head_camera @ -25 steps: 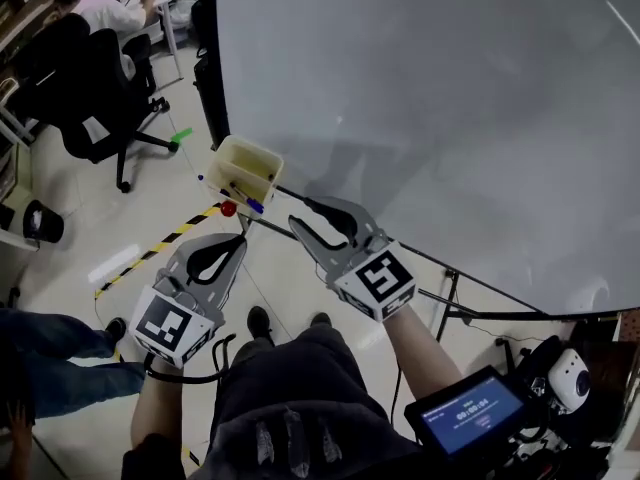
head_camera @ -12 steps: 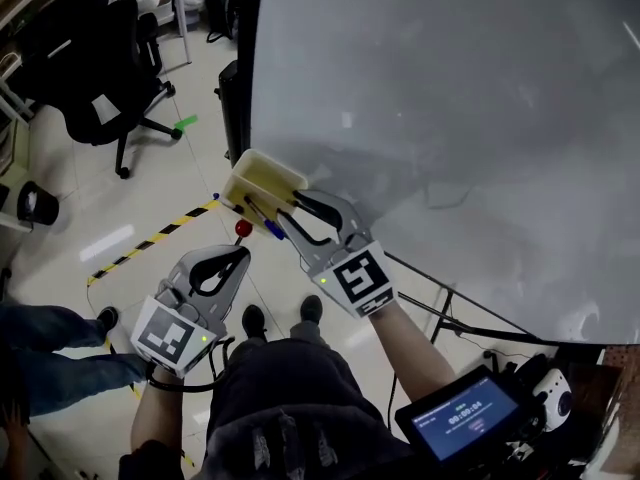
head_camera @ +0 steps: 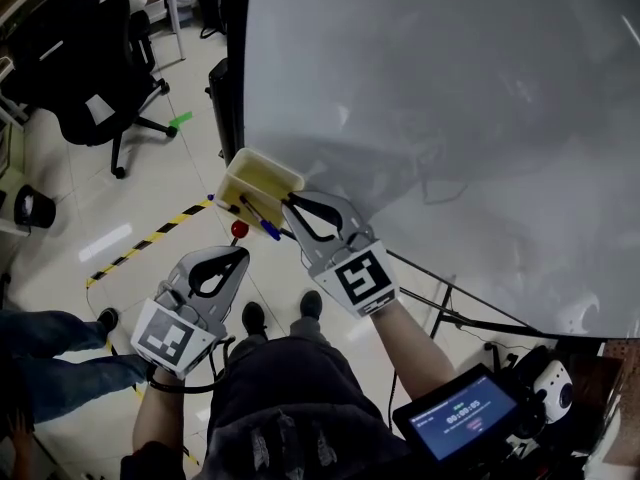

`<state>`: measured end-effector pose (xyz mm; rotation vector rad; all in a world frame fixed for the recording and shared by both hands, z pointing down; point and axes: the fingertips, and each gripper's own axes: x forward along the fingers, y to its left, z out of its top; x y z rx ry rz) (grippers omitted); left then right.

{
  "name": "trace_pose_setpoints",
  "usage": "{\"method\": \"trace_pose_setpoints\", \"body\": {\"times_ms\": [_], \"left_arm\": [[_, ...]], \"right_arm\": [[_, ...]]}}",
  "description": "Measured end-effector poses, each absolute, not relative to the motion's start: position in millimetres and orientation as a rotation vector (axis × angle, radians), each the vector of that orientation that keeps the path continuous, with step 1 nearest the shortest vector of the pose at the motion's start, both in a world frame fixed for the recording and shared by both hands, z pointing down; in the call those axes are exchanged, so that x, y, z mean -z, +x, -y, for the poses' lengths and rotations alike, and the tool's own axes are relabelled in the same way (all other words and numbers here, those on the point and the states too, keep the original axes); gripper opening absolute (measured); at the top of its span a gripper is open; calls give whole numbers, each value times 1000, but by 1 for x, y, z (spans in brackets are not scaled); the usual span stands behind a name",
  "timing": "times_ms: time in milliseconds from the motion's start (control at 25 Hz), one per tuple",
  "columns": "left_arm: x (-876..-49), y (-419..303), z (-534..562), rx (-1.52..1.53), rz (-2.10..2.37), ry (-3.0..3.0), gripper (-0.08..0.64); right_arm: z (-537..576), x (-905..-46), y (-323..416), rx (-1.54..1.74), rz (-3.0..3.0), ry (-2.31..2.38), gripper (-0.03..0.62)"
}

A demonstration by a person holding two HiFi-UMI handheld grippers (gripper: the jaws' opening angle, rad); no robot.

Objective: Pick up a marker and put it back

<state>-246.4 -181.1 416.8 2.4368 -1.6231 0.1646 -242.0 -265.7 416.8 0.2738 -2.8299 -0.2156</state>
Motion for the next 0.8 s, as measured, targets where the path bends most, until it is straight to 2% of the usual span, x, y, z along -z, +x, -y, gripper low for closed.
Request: {"method": "trace_pose_setpoints", "body": {"times_ms": [800], "left_arm": [[-406, -248, 182, -132, 1618, 2481, 6]], "right_arm": [[278, -366, -237, 291, 2905, 334, 29]]}}
